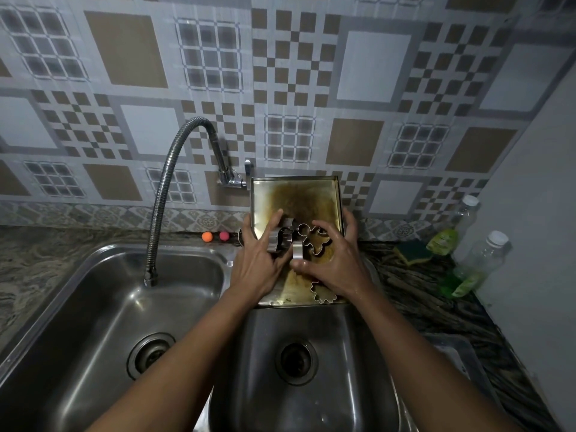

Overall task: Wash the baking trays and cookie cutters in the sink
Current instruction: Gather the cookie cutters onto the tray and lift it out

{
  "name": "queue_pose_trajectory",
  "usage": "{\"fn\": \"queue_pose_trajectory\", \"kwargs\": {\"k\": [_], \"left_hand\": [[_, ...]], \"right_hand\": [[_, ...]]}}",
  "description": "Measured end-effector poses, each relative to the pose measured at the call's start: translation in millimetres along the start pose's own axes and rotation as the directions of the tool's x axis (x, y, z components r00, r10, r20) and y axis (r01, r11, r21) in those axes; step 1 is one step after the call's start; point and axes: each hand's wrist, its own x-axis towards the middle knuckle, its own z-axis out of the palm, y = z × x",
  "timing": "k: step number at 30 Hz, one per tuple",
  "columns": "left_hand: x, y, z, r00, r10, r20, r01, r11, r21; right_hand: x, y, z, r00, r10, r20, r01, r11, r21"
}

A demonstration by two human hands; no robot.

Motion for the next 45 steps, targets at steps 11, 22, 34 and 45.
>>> {"fn": "queue_pose_trajectory", "kwargs": {"k": [11,22,34,45], "left_hand": [[-3,0,-5,0.998,0.011,-0.062,-0.008,0.999,0.051],[7,6,-10,0.979,0.078,-0.191,-0.075,0.997,0.023],[59,52,-71,0.732,0.466,-0.498,-0.44,0.88,0.177],[93,85,-110,0.508,0.552,-0.662,-0.541,0.802,0.253]], "right_hand": [[-2,6,11,0.999,-0.021,-0.04,0.02,1.0,-0.011],[14,0,6,0.988,-0.096,-0.124,0.093,0.995,-0.03],[67,-44,-41,0.693,-0.485,-0.534,0.444,0.87,-0.214],[111,-85,-71,0.517,-0.581,-0.629,0.575,0.78,-0.247]]}}
